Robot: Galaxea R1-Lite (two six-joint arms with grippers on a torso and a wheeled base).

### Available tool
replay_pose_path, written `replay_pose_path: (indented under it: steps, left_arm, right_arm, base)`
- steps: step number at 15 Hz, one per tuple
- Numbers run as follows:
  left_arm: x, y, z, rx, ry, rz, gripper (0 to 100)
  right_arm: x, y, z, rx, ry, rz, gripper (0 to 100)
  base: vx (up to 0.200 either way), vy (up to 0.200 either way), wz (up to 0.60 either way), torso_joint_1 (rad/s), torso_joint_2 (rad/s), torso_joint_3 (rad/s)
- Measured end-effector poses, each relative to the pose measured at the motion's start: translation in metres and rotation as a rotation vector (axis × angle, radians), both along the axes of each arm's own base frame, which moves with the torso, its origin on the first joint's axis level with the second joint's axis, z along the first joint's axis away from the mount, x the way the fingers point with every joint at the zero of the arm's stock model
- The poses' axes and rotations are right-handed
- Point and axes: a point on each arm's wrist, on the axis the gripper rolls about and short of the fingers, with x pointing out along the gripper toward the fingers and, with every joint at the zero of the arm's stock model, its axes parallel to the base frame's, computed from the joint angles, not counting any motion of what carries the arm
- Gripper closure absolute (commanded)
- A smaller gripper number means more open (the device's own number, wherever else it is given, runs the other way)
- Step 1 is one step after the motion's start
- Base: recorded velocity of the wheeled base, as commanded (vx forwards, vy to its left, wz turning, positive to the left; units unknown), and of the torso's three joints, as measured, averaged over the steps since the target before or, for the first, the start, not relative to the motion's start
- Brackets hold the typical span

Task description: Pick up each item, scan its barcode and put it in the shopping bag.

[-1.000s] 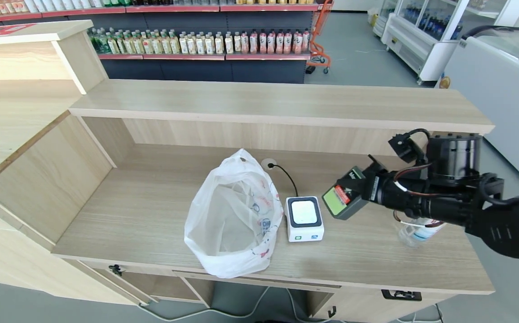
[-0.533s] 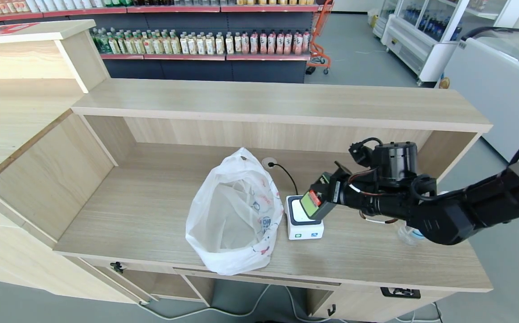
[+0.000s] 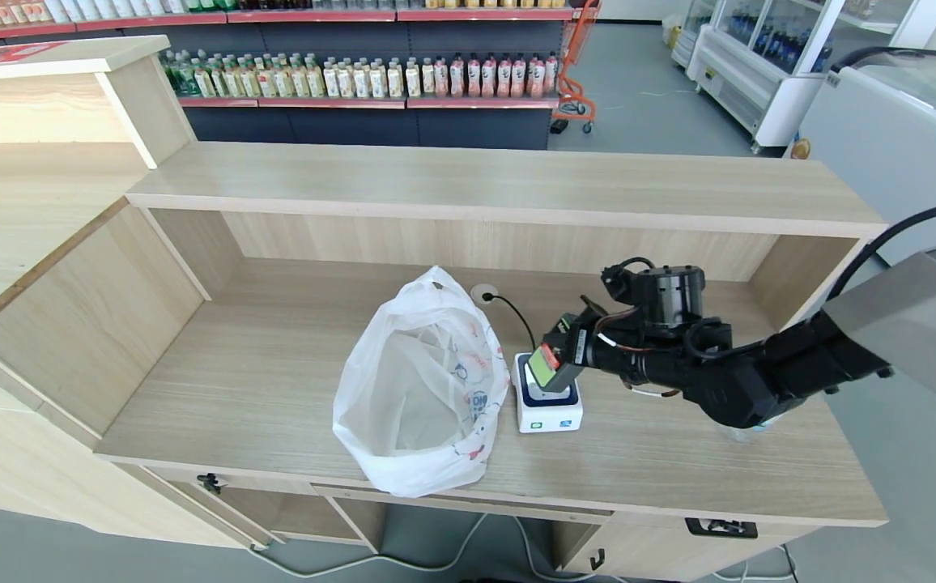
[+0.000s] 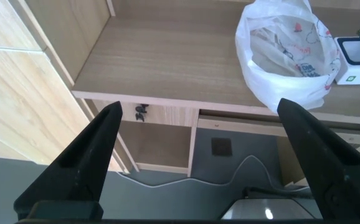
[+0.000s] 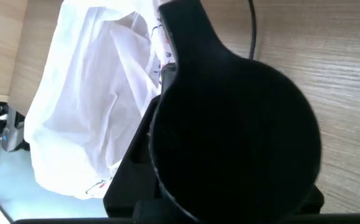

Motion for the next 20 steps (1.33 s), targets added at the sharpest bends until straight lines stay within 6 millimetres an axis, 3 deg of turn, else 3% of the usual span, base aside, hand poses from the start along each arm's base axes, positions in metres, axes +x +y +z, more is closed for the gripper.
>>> replay_pose_path:
  steps: [8,20]
  left_arm:
    - [0.000,0.000,0.000,0.001,0.000,0.000,0]
    - [0.000,0.000,0.000,0.000,0.000,0.000,0]
  right_arm:
    - [0.014,0.020,-0.026,-0.025,0.018,0.034,100]
    - [0.023,0.026,-0.032,-0.033,0.003,0.036,100]
  base:
    - [0.000,0.000,0.00,0.000,0.00,0.000]
    - [0.000,0.000,0.00,0.000,0.00,0.000]
